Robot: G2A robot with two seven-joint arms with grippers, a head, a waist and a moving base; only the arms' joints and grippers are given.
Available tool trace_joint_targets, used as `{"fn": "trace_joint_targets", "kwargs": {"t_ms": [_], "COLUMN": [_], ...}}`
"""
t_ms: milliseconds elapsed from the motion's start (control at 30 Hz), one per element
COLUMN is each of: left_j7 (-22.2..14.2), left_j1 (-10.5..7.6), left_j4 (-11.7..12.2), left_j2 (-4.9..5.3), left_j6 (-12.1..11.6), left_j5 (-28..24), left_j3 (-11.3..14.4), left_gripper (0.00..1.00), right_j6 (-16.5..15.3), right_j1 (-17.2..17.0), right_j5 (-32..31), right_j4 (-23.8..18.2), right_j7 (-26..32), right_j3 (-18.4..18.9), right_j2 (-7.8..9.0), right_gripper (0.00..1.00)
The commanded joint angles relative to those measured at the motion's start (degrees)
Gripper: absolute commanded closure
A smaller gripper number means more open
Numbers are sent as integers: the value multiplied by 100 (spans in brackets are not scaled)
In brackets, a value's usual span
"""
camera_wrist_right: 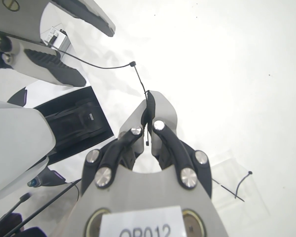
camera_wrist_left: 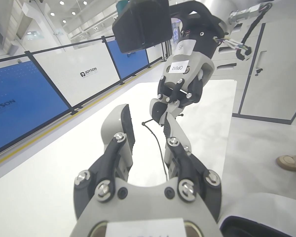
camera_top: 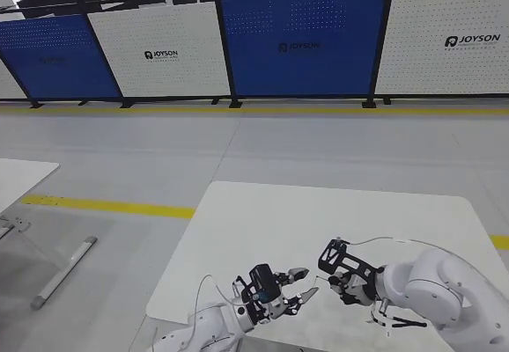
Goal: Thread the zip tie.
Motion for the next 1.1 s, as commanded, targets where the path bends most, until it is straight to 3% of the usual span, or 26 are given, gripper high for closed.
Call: {"fn": "trace_joint_targets", "kwargs": {"t_ms": [0, 167, 367, 533, 767, 1067], "left_j7": [5, 280, 531, 524, 465, 359], "left_j1": [6, 69, 291, 438, 434, 235], "left_j4": [24, 48, -54, -17, 202, 323], "left_j2": [-2, 0, 54, 82, 65, 10], "left_j6": [46, 168, 65, 106, 187, -45], "left_j5": [41, -52, -100, -80, -118, 129], "left_j3": [-1, -95, -301, -413, -401, -85], "left_gripper": [75, 73, 69, 57, 56, 59], "right_j6": [28, 140, 177, 262, 270, 282], "right_j1": [-12, -77, -196, -333, -510, -587], "right_j5": [28, 100, 192, 312, 367, 392], "right_j4": [-2, 68, 170, 182, 18, -86], "right_j7": [-21, -61, -86, -204, -245, -187], "right_j3": [22, 120, 248, 459, 677, 758], "right_j2": [-7, -10, 7, 41, 86, 85], "right_gripper": [100, 100, 100, 100, 100, 100]}}
